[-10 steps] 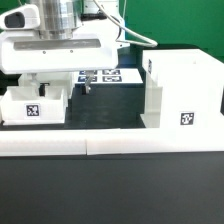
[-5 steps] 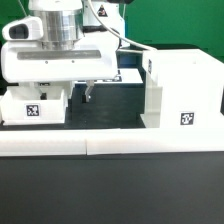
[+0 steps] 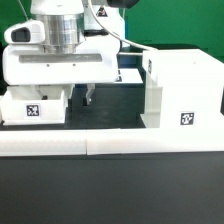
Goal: Assemble drawer
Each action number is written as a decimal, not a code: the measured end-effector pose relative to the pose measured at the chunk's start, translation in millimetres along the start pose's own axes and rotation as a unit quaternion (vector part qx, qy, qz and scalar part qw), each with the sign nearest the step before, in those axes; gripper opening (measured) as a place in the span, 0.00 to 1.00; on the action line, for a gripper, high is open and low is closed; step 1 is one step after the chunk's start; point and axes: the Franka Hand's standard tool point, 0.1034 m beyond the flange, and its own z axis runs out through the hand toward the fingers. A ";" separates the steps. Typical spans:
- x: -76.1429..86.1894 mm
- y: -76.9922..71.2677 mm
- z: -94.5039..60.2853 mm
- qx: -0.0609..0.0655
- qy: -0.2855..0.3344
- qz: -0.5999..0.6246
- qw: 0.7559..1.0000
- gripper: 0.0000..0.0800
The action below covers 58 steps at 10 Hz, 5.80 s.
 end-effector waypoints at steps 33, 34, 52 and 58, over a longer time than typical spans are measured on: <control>21.8 -35.7 -26.0 -0.005 -0.013 -0.451 0.893 0.05; 21.3 -34.3 -25.8 -0.006 -0.015 -0.474 0.880 0.05; 27.6 -57.2 -18.0 -0.011 -0.034 -0.682 0.730 0.05; 29.2 -65.2 -14.3 -0.011 -0.034 -0.688 0.725 0.05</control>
Offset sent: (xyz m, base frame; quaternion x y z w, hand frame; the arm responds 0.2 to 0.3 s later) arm 0.0000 0.0000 0.0000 0.0000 0.0000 0.0000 1.0000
